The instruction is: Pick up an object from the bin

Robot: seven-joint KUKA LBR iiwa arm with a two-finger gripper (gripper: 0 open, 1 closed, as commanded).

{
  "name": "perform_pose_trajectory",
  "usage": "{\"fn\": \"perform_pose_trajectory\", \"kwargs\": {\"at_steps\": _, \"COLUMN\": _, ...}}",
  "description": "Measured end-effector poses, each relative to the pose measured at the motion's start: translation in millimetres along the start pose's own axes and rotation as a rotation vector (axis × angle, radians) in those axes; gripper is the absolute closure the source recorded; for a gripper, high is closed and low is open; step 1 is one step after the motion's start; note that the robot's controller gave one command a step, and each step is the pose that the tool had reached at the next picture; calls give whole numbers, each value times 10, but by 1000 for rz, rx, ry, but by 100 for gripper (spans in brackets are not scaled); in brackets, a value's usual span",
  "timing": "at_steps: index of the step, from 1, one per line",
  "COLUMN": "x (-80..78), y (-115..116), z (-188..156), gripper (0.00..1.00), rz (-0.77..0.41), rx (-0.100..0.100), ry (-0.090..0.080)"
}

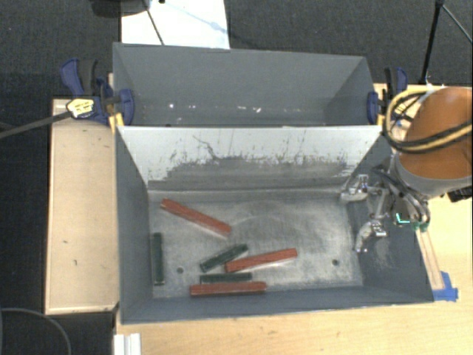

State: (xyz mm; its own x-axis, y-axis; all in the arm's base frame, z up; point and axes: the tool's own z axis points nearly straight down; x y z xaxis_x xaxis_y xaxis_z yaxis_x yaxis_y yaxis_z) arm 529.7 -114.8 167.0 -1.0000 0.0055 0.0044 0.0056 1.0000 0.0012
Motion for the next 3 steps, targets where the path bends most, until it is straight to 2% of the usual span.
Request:
{"fn": "perform_pose_trajectory", "kwargs": {"at_steps": 1, "x": -19, "y": 2, "z": -37, "gripper": 0, "rz": -3, "rx": 2, "ry": -7}}
{"fn": "perform_pose_trajectory", "kwargs": {"at_steps": 2, "x": -8, "y": 342, "z": 462, "gripper": 0, "rz": -84, "rx": 3, "ry": -11}}
{"fn": "perform_pose_trajectory", "kwargs": {"at_steps": 3, "x": 17, "y": 683, "z": 960, "gripper": 0, "rz": -167, "rx": 1, "ry": -8}}
